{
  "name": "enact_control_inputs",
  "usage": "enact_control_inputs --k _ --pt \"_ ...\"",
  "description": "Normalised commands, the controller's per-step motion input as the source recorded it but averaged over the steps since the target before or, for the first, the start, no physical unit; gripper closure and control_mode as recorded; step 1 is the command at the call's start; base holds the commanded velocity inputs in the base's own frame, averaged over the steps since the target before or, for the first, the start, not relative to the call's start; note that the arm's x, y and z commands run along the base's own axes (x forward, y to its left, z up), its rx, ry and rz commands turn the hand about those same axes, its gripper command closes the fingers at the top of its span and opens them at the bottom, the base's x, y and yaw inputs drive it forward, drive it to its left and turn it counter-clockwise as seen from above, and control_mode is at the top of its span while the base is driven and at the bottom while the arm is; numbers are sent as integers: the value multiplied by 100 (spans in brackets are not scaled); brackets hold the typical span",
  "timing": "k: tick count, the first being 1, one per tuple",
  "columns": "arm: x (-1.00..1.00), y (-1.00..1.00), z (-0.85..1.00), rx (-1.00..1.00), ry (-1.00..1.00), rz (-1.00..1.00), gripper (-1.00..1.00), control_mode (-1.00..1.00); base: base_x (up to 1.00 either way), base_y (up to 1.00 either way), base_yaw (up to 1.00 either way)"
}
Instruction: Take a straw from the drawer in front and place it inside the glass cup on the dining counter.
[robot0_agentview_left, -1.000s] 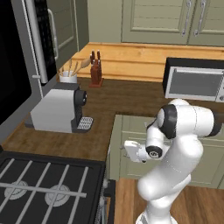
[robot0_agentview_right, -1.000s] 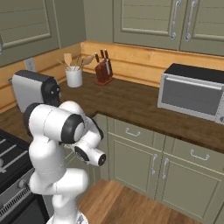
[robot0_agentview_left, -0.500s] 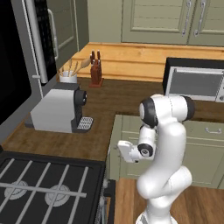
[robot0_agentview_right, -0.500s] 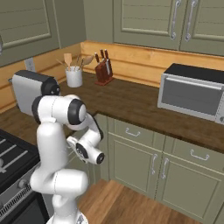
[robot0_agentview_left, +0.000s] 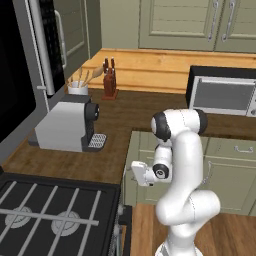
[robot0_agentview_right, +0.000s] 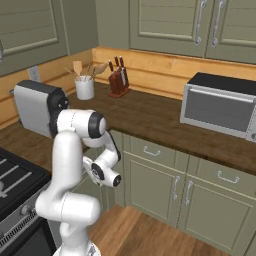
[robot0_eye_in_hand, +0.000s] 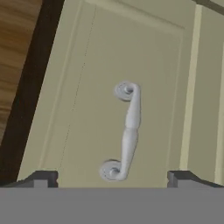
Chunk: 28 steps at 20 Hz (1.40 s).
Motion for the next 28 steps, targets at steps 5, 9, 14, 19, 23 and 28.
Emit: enact_control_inputs --k 5,9,14,19,23,28 --pt "38 21 -30 0 0 0 -100 -100 0 0 0" --pt "37 24 -26 0 0 1 -100 -100 0 0 0" --pt "24 27 -21 0 0 1 -100 -100 0 0 0" --pt "11 29 -17 0 0 1 100 -100 0 0 0" --pt "-4 2 -1 0 -2 0 100 -100 0 0 0" --pt "-24 -28 0 0 -8 0 100 -100 0 0 0"
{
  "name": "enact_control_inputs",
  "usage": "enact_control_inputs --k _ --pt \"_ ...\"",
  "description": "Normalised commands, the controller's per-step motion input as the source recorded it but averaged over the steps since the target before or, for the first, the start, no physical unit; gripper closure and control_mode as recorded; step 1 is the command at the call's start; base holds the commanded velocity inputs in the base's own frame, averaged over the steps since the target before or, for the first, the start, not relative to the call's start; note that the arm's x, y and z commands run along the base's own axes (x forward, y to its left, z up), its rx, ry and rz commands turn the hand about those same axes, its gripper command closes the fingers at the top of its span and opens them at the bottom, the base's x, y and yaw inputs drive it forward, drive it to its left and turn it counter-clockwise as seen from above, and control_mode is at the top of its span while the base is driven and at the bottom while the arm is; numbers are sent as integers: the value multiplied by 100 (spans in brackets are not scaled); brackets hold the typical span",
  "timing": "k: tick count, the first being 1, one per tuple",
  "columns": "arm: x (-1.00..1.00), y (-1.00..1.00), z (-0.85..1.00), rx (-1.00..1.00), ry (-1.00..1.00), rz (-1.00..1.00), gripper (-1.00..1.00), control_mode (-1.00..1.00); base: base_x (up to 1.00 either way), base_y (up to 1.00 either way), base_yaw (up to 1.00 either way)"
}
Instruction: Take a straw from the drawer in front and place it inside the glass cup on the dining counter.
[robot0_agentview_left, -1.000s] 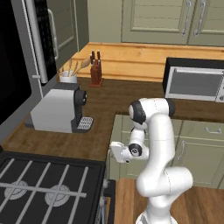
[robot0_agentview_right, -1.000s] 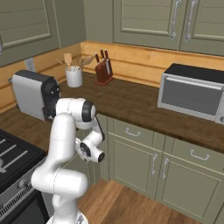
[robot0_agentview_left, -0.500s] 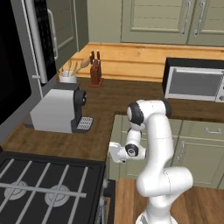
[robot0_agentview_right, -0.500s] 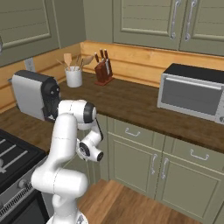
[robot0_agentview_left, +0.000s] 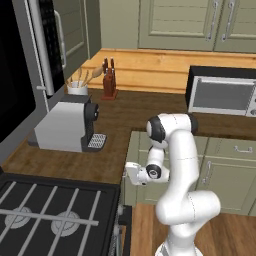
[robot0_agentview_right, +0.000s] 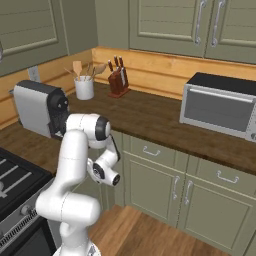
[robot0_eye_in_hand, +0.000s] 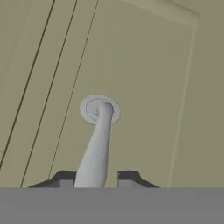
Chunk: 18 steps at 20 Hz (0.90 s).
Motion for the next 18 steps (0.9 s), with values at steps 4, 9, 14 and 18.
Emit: enact_control_inputs --k 4,9,14,18 --pt "-40 -79 7 1 -8 0 100 -100 0 0 0" --pt "-32 -100 17 5 -1 0 100 -100 0 0 0" --pt "-22 -100 20 3 0 0 100 -100 0 0 0" --pt "-15 -100 19 1 0 0 100 -100 0 0 0"
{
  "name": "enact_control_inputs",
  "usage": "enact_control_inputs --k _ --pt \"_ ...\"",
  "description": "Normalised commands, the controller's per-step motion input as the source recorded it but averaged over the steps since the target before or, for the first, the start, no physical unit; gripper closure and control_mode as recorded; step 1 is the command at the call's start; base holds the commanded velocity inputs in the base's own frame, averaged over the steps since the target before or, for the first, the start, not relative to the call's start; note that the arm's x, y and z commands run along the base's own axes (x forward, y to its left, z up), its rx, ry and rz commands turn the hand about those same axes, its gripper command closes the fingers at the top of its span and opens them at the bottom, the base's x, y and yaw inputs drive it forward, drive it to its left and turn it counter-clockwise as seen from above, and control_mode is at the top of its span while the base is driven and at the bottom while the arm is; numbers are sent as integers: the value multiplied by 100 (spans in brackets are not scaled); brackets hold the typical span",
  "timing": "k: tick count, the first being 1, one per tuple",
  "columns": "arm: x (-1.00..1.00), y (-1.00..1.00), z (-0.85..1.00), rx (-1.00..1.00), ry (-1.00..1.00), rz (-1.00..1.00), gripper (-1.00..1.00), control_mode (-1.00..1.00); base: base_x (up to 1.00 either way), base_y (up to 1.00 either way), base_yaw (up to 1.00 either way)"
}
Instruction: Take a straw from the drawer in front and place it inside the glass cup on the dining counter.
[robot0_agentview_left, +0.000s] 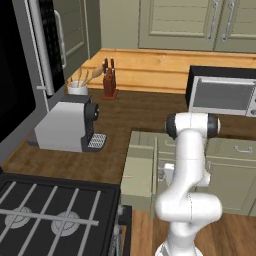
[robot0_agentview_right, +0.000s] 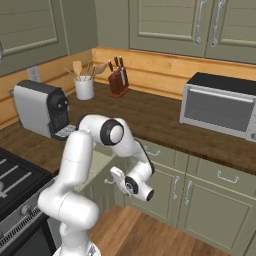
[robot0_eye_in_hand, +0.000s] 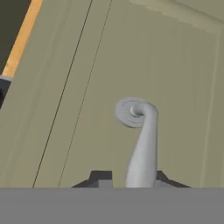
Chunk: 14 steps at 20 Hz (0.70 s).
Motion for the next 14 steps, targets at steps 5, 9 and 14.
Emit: enact_control_inputs --k 5,9,14 --pt "-16 -100 13 0 1 0 100 -100 0 0 0" --pt "-29 -96 3 0 2 0 -100 -100 0 0 0" --pt "-6 -59 -14 -1 13 0 -100 -100 0 0 0"
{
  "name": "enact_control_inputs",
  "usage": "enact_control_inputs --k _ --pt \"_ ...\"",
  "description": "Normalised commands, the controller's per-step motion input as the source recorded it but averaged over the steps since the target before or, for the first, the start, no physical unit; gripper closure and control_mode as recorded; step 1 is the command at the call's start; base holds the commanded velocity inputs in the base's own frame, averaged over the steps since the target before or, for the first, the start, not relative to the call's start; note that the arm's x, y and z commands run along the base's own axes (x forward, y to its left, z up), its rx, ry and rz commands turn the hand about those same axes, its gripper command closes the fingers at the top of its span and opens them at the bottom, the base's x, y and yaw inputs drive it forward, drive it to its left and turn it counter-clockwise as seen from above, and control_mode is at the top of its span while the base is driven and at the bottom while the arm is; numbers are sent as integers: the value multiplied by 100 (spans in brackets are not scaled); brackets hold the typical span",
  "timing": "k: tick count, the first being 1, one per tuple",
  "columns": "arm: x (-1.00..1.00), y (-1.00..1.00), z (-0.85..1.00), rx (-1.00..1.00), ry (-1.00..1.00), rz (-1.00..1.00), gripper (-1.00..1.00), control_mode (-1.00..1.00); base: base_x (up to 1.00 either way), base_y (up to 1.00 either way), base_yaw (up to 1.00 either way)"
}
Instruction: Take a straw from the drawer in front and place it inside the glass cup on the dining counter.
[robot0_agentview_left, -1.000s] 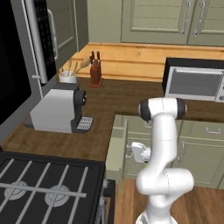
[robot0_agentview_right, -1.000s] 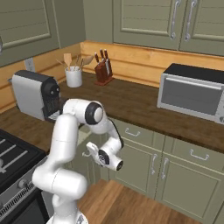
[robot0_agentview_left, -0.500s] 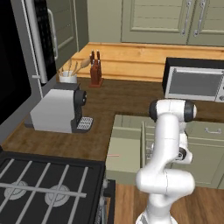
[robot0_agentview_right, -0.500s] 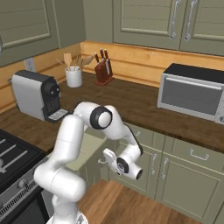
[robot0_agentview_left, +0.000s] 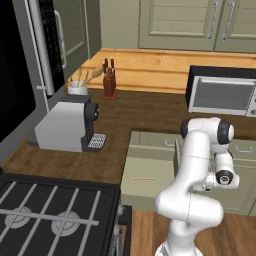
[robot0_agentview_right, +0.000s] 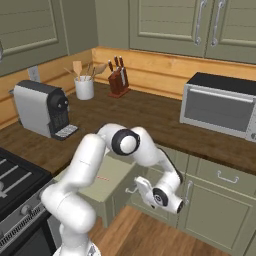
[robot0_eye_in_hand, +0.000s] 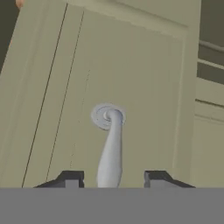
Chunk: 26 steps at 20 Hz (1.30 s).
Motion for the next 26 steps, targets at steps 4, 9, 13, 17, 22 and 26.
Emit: enact_control_inputs --k 4,9,13,17,22,26 --pt "-2 -50 -19 -9 19 0 -100 -100 0 0 0" --pt "-45 -52 87 -11 -1 0 -100 -100 0 0 0" --pt "-31 1 100 -21 -2 0 -100 -100 0 0 0" --pt "-3 47 100 -31 0 0 -100 -100 0 0 0" --pt "0 83 99 -37 6 0 -100 -100 0 0 0" --pt "14 94 61 -33 23 0 -100 -100 0 0 0"
